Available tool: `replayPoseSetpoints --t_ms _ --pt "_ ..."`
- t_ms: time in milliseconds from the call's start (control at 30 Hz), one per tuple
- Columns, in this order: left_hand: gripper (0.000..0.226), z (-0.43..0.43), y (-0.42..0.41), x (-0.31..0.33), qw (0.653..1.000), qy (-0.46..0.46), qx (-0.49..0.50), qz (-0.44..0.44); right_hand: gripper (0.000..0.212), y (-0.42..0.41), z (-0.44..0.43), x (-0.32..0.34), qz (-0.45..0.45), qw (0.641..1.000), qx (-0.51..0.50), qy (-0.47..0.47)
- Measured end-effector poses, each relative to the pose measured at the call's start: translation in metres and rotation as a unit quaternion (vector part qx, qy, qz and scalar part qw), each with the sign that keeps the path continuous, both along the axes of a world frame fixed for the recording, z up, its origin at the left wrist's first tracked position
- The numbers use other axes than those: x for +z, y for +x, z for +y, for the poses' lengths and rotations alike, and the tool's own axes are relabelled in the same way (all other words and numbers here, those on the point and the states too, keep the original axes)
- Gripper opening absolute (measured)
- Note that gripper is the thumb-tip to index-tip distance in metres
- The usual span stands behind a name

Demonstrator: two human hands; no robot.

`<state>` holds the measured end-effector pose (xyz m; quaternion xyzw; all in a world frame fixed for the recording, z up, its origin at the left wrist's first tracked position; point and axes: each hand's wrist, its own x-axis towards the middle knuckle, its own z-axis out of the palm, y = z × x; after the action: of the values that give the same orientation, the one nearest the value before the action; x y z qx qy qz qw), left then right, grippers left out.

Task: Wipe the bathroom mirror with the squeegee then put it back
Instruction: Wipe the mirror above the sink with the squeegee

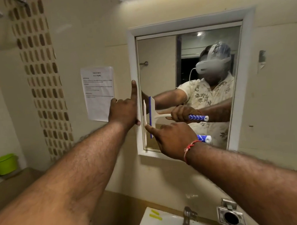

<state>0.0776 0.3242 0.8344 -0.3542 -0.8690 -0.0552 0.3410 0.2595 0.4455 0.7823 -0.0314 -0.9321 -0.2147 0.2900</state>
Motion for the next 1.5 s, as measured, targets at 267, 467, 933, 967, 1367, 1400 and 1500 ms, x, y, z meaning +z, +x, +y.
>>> replayPoseSetpoints --t_ms 267,467,933,967,1367,1400,1500 --pt "0.15 0.003 -0.004 -0.007 1.0 0.01 0.001 0.007 0.063 -0.024 0.001 -0.009 -0.021 1.0 -0.007 -0.006" --pt "0.145 0.001 -0.002 -0.01 1.0 0.014 0.01 0.008 0.062 -0.027 0.004 -0.012 -0.026 1.0 -0.006 -0.015" --pt "0.142 0.01 0.005 -0.021 0.998 0.003 0.067 0.007 0.066 -0.022 0.008 -0.012 -0.053 0.998 -0.028 -0.009" --pt "0.142 0.011 0.005 -0.021 0.997 0.0 0.074 0.007 0.066 -0.018 0.01 -0.012 -0.054 0.998 -0.031 -0.006" --pt "0.134 0.015 0.027 -0.021 0.988 -0.041 0.147 -0.001 0.065 0.039 0.032 -0.01 -0.059 0.997 -0.051 -0.005" --pt "0.133 0.016 0.03 -0.021 0.988 -0.042 0.152 -0.004 0.065 0.044 0.034 -0.01 -0.059 0.997 -0.055 -0.001" --pt "0.129 0.017 0.037 -0.019 0.985 -0.046 0.165 -0.005 0.065 0.059 0.04 -0.009 -0.057 0.996 -0.063 0.001"
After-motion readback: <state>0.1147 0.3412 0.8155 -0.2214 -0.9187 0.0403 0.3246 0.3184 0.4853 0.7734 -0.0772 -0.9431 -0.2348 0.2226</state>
